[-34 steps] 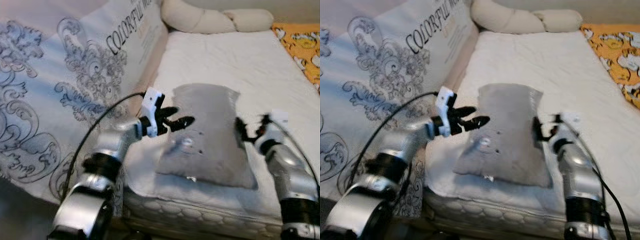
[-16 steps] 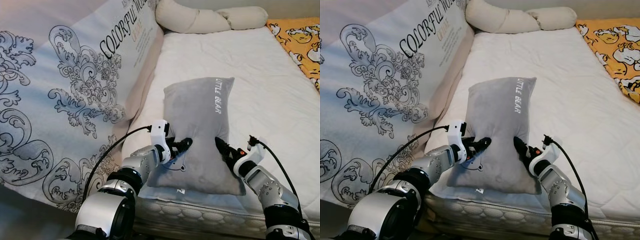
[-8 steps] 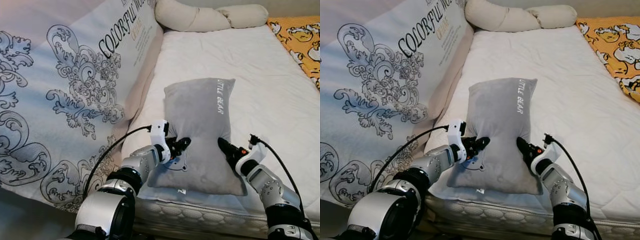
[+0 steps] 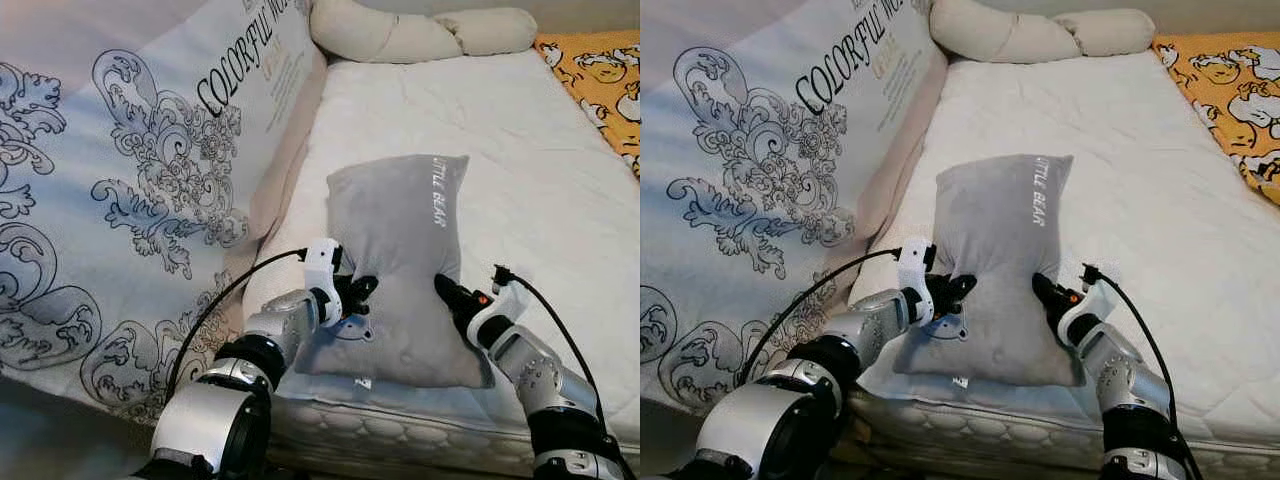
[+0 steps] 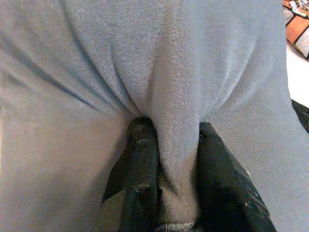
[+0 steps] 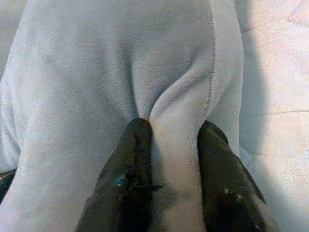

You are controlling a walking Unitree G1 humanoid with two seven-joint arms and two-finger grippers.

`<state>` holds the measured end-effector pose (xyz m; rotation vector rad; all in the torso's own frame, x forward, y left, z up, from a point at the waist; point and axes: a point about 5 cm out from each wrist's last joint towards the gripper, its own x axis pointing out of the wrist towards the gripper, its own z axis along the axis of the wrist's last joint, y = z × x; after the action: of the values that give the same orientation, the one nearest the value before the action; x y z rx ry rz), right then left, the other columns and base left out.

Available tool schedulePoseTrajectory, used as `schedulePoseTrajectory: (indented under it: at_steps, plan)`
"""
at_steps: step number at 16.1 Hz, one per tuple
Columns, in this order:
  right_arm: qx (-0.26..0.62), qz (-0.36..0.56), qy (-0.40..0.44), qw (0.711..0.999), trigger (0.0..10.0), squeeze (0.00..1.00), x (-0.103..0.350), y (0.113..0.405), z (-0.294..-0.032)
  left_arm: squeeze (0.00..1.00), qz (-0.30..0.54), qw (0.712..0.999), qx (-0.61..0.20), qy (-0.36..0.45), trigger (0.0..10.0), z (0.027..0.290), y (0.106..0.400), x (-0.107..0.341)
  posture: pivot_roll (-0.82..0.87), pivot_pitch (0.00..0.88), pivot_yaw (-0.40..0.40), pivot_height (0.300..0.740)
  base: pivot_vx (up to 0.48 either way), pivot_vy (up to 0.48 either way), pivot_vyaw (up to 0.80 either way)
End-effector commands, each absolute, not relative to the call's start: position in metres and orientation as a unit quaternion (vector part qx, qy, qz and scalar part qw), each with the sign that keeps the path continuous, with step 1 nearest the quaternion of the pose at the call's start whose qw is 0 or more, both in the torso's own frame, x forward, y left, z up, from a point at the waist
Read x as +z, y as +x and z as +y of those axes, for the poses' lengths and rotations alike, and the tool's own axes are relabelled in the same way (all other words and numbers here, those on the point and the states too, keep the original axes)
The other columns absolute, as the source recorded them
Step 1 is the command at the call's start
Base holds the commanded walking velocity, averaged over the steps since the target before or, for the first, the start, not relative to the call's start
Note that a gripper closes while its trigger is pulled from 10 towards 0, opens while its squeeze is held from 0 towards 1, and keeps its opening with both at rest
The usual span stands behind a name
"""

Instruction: Clean up the room

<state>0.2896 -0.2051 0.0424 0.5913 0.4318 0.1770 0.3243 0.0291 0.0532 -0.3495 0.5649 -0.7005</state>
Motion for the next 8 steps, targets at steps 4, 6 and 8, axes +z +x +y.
schedulePoseTrajectory:
  at_steps: [4,6,8]
  plan:
    - [0.099,0.2,0.279,0.934,0.0,0.0,0.051,0.294,-0.187,0.0,0.255,0.882,-0.365,-0.153,0.0,0.011,0.321,0.06,-0.16,0.0,0.161,0.74,0.0,0.0,0.0]
    - [0.101,0.168,0.291,0.936,0.0,0.0,0.066,0.307,-0.172,0.0,0.186,0.9,-0.371,-0.133,0.0,0.022,0.344,0.092,-0.14,0.0,0.159,0.74,0.0,0.0,0.0]
    - [0.113,0.149,0.297,0.936,0.0,0.0,0.076,0.32,-0.153,0.0,0.121,0.911,-0.379,-0.106,0.0,0.035,0.361,0.127,-0.11,0.0,0.154,0.74,0.0,0.0,0.0]
